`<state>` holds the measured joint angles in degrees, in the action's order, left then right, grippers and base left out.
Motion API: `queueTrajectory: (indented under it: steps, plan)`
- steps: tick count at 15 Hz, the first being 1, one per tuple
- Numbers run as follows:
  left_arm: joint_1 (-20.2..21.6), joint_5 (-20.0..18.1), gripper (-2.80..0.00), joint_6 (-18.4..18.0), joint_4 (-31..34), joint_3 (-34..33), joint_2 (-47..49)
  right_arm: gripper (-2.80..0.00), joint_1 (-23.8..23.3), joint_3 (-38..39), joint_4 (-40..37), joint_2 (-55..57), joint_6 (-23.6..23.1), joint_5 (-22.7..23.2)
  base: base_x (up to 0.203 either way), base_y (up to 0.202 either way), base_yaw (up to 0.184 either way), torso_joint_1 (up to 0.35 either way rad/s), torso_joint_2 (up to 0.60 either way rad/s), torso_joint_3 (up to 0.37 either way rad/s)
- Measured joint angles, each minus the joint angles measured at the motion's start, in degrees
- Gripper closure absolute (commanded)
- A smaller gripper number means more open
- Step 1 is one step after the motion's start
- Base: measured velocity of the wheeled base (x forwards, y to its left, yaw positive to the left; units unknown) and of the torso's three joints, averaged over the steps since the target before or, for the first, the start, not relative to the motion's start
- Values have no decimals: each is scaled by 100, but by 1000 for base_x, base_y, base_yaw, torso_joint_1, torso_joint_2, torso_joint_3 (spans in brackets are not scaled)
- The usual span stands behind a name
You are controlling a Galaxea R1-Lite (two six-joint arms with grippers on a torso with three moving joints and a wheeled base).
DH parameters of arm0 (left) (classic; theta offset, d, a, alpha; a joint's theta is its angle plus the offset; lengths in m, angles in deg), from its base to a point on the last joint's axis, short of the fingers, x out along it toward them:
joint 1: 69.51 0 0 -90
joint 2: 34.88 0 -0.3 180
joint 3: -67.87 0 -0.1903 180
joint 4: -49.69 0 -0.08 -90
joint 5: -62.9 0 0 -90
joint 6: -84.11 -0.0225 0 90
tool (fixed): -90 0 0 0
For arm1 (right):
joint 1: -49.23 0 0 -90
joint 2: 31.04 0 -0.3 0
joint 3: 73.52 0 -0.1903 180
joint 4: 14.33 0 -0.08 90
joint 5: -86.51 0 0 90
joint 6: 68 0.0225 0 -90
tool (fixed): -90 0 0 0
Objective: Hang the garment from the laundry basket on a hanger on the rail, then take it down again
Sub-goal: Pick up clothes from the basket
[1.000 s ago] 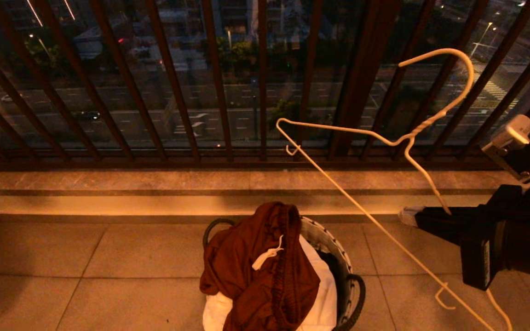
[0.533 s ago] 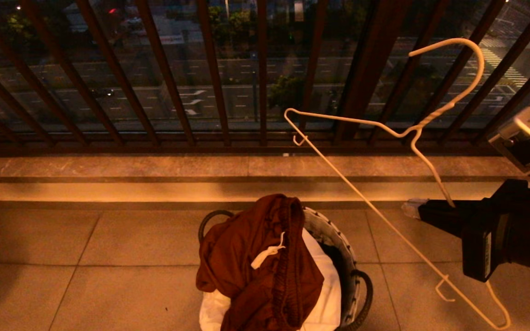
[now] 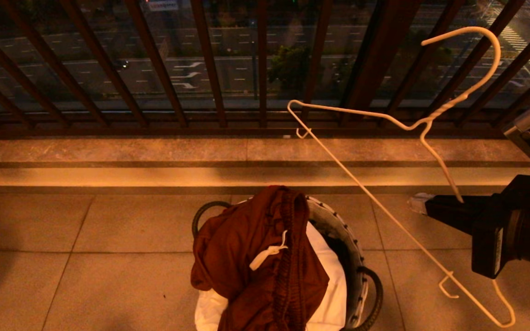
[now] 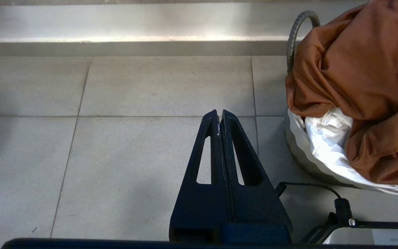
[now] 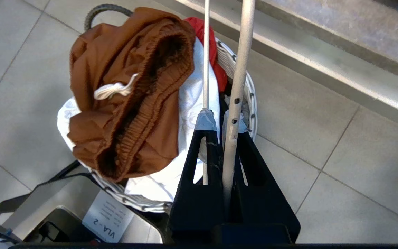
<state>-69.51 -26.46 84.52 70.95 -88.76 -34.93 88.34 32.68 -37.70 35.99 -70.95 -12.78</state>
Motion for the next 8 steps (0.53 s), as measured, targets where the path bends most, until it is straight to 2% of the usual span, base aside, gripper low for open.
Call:
queueTrajectory:
  steps: [8]
  plan:
    - [0, -1, 0, 1, -2, 0, 0, 0, -2, -11, 0, -193, -5, -145, 0, 0, 0, 0, 1, -4]
